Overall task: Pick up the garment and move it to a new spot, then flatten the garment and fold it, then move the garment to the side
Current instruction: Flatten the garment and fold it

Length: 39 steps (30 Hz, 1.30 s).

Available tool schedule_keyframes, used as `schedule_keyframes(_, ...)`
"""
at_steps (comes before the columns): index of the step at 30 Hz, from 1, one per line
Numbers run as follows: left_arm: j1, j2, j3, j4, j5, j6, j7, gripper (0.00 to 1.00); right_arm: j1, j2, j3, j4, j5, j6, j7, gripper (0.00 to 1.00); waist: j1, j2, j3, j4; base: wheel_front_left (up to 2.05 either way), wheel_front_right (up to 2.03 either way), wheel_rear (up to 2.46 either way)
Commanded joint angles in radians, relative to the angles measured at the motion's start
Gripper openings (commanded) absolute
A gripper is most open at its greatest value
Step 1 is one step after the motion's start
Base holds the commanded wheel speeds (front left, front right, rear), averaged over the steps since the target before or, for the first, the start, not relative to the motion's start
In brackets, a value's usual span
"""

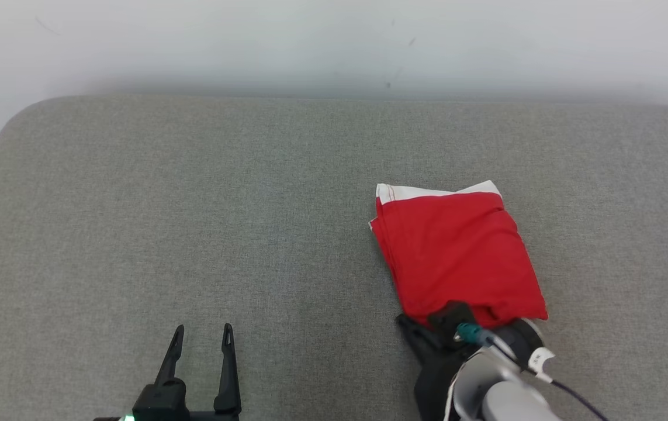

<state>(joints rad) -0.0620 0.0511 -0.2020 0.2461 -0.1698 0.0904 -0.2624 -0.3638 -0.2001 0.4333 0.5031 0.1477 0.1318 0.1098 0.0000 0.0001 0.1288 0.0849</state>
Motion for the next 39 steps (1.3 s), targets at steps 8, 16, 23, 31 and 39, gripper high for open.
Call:
schedule_keyframes(8, 0.008, -0.001, 0.01, 0.0, 0.007, 0.002, -0.003, 1.0, 0.012, 0.076, 0.114, 0.052, 0.075, -0.003, -0.024, 0.0, 0.0, -0.0001, -0.011, -0.017, 0.0, 0.0, 0.0)
schedule_keyframes(16, 0.046, -0.001, 0.046, -0.082, 0.017, 0.0, -0.003, 1.0, 0.093, 0.101, 0.011, -0.11, 0.159, -0.003, -0.118, 1.0, 0.0, -0.0001, -0.069, -0.059, 0.0, 0.0, 0.0)
schedule_keyframes(23, 0.109, -0.001, 0.092, -0.143, -0.017, -0.009, -0.003, 1.0, 0.27, 0.131, -0.212, -0.294, 0.09, -0.003, -0.203, 1.0, 0.0, -0.0001, -0.135, -0.109, 0.0, 0.0, 0.0)
schedule_keyframes(31, 0.143, -0.001, 0.125, -0.151, -0.04, -0.017, -0.003, 1.0, 0.386, 0.147, -0.414, -0.379, 0.002, -0.003, -0.252, 1.0, 0.0, -0.0001, -0.163, -0.157, 0.0, 0.0, 0.0)
schedule_keyframes(39, 0.155, -0.001, 0.164, -0.097, -0.054, -0.027, -0.003, 1.0, 0.406, 0.145, -0.542, -0.349, -0.066, -0.003, -0.29, 1.0, 0.0, -0.0001, -0.188, -0.178, 0.0, 0.0, 0.0)
